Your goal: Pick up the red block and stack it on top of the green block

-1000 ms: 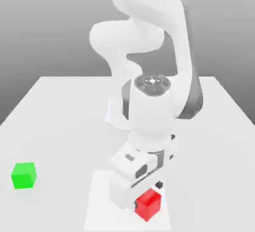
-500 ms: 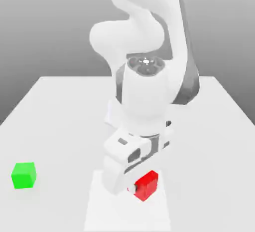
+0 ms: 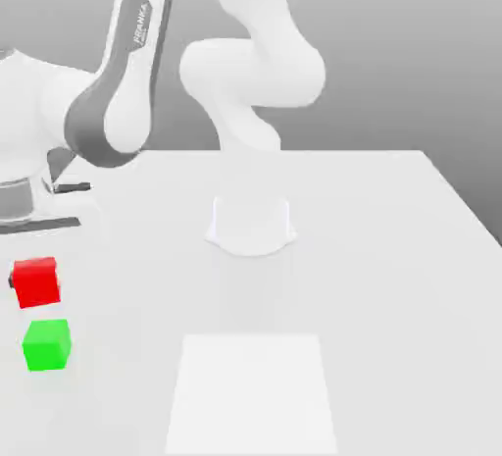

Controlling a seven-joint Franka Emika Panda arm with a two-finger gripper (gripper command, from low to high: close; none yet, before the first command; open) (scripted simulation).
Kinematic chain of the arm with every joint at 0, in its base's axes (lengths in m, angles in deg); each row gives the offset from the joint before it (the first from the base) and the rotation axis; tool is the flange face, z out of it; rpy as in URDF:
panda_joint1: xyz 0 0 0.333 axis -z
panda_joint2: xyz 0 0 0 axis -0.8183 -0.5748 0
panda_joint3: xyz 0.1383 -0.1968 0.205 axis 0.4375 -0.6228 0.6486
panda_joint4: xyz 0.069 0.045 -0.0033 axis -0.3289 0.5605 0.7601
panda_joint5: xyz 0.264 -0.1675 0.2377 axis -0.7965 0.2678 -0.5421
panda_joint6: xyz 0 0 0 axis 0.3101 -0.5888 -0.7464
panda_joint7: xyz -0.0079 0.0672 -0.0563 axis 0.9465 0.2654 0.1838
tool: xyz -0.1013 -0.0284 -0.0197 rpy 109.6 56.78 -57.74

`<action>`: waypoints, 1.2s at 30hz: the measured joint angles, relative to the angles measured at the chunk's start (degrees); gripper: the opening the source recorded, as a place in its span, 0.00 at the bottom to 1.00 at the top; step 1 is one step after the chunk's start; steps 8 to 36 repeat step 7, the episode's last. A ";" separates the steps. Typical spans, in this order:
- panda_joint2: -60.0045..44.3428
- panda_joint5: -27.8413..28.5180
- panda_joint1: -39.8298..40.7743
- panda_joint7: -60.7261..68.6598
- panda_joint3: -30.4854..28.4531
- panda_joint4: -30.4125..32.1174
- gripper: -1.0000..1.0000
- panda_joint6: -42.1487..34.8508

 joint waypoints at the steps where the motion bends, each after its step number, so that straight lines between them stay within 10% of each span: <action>1: -1.85 -1.76 0.74 1.32 1.04 -0.12 0.00 1.58; 3: -5.79 -5.65 2.36 4.21 3.34 -0.37 0.00 4.91; 4: -7.01 -6.83 2.92 5.07 4.12 -0.44 1.00 5.94; 36: -7.01 -6.83 2.92 5.07 4.12 -0.44 1.00 5.94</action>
